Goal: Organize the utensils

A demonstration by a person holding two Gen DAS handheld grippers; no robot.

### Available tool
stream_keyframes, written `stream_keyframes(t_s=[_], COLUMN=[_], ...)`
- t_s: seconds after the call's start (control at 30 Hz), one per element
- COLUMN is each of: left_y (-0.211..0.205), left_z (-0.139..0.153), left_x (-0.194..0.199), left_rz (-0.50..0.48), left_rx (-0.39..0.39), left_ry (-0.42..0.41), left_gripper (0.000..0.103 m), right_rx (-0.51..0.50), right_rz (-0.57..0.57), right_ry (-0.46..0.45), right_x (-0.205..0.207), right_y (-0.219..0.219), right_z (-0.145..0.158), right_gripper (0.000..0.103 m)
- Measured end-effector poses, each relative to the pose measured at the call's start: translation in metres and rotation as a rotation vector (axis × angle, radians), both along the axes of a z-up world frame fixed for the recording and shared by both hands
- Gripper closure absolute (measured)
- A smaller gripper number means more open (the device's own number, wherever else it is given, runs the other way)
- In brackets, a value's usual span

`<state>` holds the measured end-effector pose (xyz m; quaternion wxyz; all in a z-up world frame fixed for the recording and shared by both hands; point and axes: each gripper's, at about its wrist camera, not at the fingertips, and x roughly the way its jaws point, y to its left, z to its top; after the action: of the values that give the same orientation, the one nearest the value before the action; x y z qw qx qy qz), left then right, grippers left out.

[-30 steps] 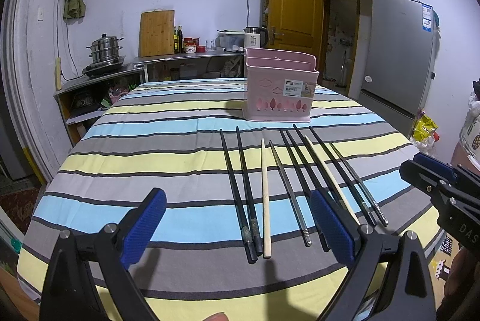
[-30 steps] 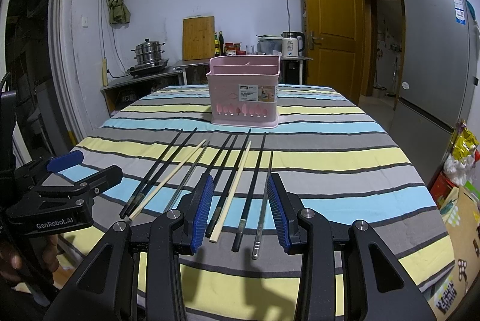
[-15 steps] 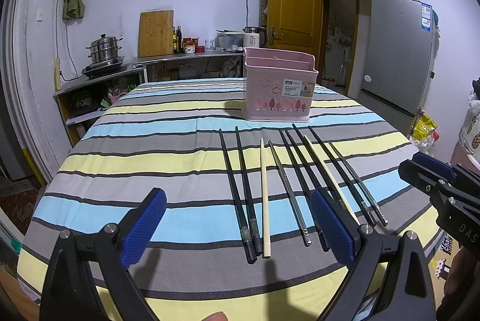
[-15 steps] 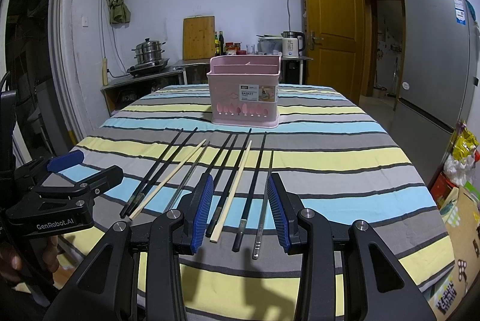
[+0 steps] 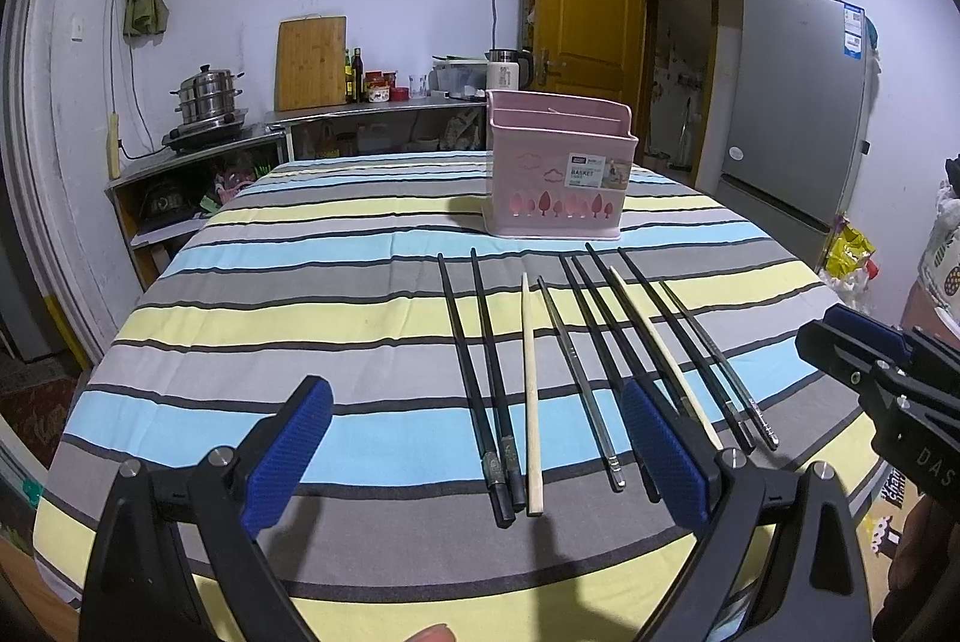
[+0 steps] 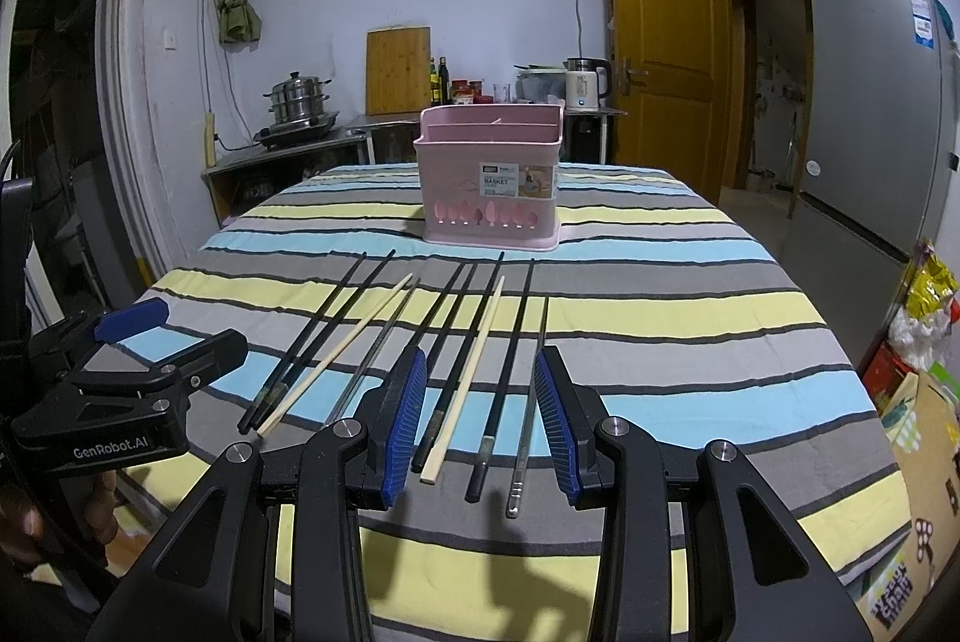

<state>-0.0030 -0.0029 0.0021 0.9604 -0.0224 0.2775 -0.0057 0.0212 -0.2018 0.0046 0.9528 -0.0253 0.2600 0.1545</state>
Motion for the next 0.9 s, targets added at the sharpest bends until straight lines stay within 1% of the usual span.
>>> stream_keyframes(t_s=[0.27,0.43,0.77,0.9], left_y=[0.008,0.013,0.028,0.032], left_z=[-0.005,-0.009,-0.016,-0.019], left_x=[0.009,0.021,0.062,0.08], left_rz=[-0.011,-0.022,-0.005,-0.01], left_rx=[-0.024,-0.028,-0.025,-0.039], left_ry=[0.028,0.065,0.146,0.186], left_gripper=[0.004,0.004,0.005,0.009], right_rx=[-0.001,-0.009,-0.034,-0.041], right_rz=[-0.005,0.001,-0.005,-0.008], right_ry=[0.032,0.053,0.106,0.13], right_x=[0.01,0.022,0.056,0.071], right_y=[-0.004,-0.002,0.003,0.004], right_z=[-0.004,-0.006,-0.013,-0.015], right_gripper=[0.064,0.064,0.064,0.064])
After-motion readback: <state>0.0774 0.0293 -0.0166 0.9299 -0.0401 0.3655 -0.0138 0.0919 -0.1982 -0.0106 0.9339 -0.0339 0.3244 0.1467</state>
